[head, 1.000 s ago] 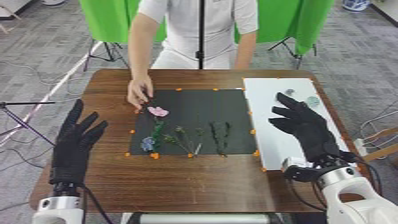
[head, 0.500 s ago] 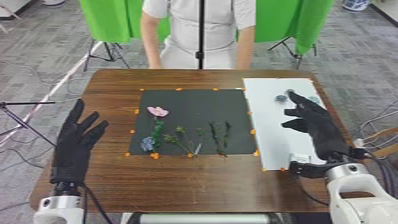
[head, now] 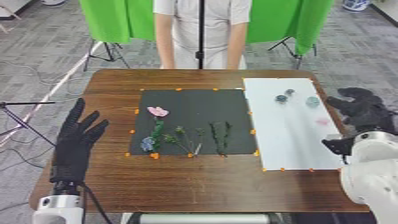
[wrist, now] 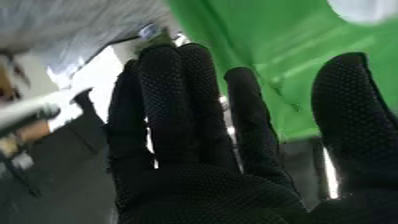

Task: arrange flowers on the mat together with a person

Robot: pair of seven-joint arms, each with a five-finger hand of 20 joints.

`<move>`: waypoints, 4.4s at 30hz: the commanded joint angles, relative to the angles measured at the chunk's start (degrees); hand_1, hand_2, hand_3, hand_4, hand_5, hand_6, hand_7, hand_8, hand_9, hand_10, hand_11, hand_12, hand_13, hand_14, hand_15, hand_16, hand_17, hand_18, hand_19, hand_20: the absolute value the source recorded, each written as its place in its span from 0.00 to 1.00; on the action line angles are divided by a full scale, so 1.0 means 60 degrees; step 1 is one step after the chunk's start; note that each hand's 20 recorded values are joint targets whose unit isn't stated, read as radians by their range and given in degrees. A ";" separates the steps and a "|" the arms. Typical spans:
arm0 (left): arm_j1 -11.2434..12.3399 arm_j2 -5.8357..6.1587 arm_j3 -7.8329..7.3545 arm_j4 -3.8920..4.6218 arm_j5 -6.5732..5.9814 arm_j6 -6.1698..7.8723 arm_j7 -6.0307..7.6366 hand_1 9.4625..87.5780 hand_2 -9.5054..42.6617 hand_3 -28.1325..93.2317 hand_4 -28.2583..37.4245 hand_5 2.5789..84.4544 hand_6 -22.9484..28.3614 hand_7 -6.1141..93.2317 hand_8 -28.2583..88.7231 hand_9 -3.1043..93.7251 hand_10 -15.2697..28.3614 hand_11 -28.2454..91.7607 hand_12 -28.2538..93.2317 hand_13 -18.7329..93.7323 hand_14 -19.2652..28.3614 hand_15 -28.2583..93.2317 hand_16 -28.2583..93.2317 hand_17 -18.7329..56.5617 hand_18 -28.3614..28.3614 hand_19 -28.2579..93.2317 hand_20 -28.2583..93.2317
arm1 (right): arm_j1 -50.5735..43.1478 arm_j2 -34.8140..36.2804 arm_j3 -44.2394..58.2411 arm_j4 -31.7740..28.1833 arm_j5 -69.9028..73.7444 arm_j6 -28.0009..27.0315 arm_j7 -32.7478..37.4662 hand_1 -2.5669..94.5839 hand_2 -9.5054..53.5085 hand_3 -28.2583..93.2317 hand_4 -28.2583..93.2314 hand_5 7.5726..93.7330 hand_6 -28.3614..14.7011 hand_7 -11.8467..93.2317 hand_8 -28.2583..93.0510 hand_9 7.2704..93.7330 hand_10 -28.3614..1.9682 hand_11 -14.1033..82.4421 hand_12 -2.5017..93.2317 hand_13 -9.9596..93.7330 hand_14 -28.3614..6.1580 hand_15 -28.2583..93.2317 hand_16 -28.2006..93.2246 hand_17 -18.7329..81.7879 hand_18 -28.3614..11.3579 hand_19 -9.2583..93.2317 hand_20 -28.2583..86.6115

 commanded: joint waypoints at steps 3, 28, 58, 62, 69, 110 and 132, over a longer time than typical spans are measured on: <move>-0.0008 0.0097 0.0009 -0.0012 -0.0095 0.0157 0.0121 0.13 0.26 0.85 0.00 0.25 0.36 0.19 0.15 0.32 0.63 0.31 0.35 0.38 0.80 0.42 0.24 0.13 0.98 0.62 0.25 | 0.2590 0.0834 -0.2314 0.1802 -0.0717 -0.1426 0.0788 0.34 0.18 0.77 0.05 0.39 0.69 0.29 0.14 0.48 0.37 0.60 0.21 0.59 0.41 0.84 0.34 0.35 0.13 0.76 0.54; -0.0076 -0.0094 -0.0053 0.0015 -0.0250 -0.0005 -0.0046 0.15 0.26 0.86 0.00 0.25 0.36 0.19 0.15 0.32 0.64 0.31 0.35 0.39 0.81 0.43 0.23 0.13 0.98 0.63 0.25 | 0.4774 0.1623 -0.6081 0.4076 -0.2200 -0.2322 0.0615 0.48 0.08 0.76 0.01 0.55 0.78 0.40 0.16 0.61 0.54 0.51 0.21 0.66 0.56 0.74 0.35 0.36 0.15 0.72 0.53; 0.0644 -0.0417 -0.0500 -0.0208 -0.0675 0.0133 0.0091 0.14 0.26 0.86 0.00 0.25 0.37 0.19 0.15 0.32 0.63 0.32 0.35 0.39 0.81 0.43 0.23 0.13 0.98 0.63 0.24 | 0.9183 -0.2258 -1.0558 0.2275 -0.3041 -0.0788 -0.3073 0.61 0.01 0.76 0.00 0.79 0.78 0.40 0.22 0.91 0.77 0.46 0.37 0.77 0.71 0.80 0.43 0.38 0.26 0.82 0.63; 0.0513 -0.0353 -0.0420 -0.0148 -0.0647 0.0047 0.0034 0.14 0.26 0.86 0.00 0.25 0.37 0.19 0.15 0.32 0.63 0.32 0.35 0.39 0.81 0.43 0.23 0.13 0.98 0.63 0.24 | 0.9613 -0.2725 -1.1480 0.2737 -0.3009 -0.0923 -0.3091 0.60 0.02 0.76 0.00 0.78 0.79 0.40 0.22 0.90 0.76 0.48 0.37 0.75 0.69 0.81 0.44 0.37 0.26 0.81 0.63; 0.0259 -0.0323 -0.0345 -0.0033 -0.0634 -0.0163 -0.0044 0.15 0.26 0.86 0.00 0.25 0.37 0.19 0.15 0.32 0.64 0.32 0.35 0.38 0.81 0.43 0.23 0.13 0.98 0.63 0.24 | 0.9537 -0.2849 -1.2232 0.3278 -0.3368 -0.1463 -0.3506 0.60 0.03 0.76 0.00 0.77 0.81 0.41 0.21 0.87 0.75 0.48 0.36 0.74 0.69 0.79 0.42 0.35 0.28 0.76 0.61; 0.0101 -0.0208 -0.0249 0.0099 -0.0561 -0.0229 -0.0265 0.16 0.25 0.86 0.00 0.25 0.38 0.19 0.15 0.33 0.64 0.32 0.35 0.38 0.81 0.43 0.23 0.13 0.99 0.64 0.24 | 0.9105 -0.2856 -1.1289 0.2526 -0.2349 -0.1896 -0.3428 0.42 0.00 0.82 0.00 0.59 0.78 0.34 0.10 0.65 0.61 0.57 0.24 0.61 0.58 0.81 0.38 0.29 0.26 0.72 0.61; -0.0252 0.0222 0.0271 0.0182 0.0203 -0.0004 -0.0419 0.13 0.25 0.85 0.00 0.26 0.36 0.18 0.16 0.31 0.62 0.30 0.35 0.37 0.79 0.41 0.24 0.12 0.97 0.61 0.24 | 0.0449 -0.2845 -0.0905 -0.0712 0.9325 -0.1493 -0.5849 0.24 0.26 0.78 0.03 0.37 0.67 0.22 0.16 0.40 0.39 0.27 0.21 0.41 0.28 0.49 0.39 0.20 0.20 0.45 0.46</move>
